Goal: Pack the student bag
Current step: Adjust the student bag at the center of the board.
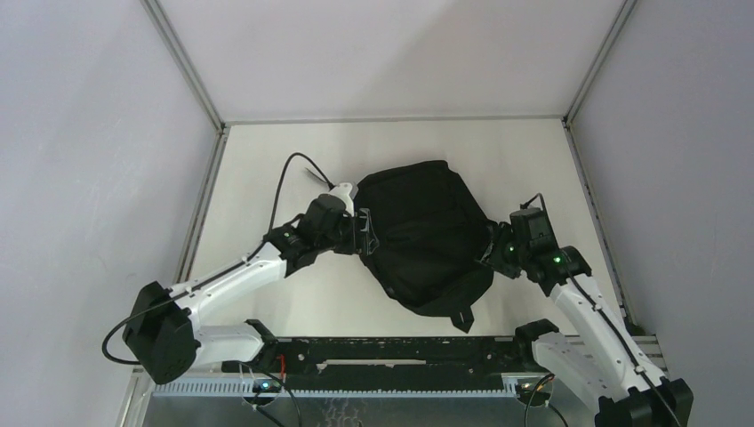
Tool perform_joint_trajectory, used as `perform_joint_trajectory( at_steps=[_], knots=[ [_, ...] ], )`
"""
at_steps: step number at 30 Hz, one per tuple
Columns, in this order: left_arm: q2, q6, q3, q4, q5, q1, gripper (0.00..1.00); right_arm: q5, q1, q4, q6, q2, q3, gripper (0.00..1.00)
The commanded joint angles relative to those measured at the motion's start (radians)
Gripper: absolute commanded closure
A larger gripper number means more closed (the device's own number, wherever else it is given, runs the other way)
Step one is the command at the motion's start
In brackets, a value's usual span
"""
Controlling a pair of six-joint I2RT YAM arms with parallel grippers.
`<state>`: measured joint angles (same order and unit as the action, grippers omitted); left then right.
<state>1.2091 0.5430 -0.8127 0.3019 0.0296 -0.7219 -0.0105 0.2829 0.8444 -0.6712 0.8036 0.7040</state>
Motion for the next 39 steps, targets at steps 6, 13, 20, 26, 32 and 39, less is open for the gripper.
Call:
perform_joint_trajectory(
  at_steps=[6, 13, 20, 26, 32, 39],
  knots=[
    [0.011, 0.011, 0.029, -0.039, 0.014, 0.004, 0.27, -0.192, 0.008, -0.168, -0.08, -0.017, 0.022, 1.0],
    [-0.036, -0.012, -0.015, 0.006, 0.072, 0.03, 0.25, -0.274, 0.012, -0.258, -0.069, 0.023, 0.217, 1.0],
    [-0.109, -0.009, -0.016, 0.051, 0.113, 0.035, 0.25, -0.328, 0.021, -0.353, -0.051, 0.075, 0.327, 1.0],
    [-0.168, -0.017, 0.015, 0.047, 0.127, 0.037, 0.24, -0.338, 0.038, -0.361, -0.058, 0.097, 0.326, 1.0],
    [-0.258, -0.084, 0.049, -0.021, 0.039, 0.036, 0.26, -0.31, 0.054, -0.331, -0.042, 0.1, 0.327, 1.0],
    [-0.395, -0.18, 0.08, -0.072, -0.021, 0.026, 0.27, -0.32, 0.17, -0.352, -0.02, 0.176, 0.334, 1.0]
  ],
)
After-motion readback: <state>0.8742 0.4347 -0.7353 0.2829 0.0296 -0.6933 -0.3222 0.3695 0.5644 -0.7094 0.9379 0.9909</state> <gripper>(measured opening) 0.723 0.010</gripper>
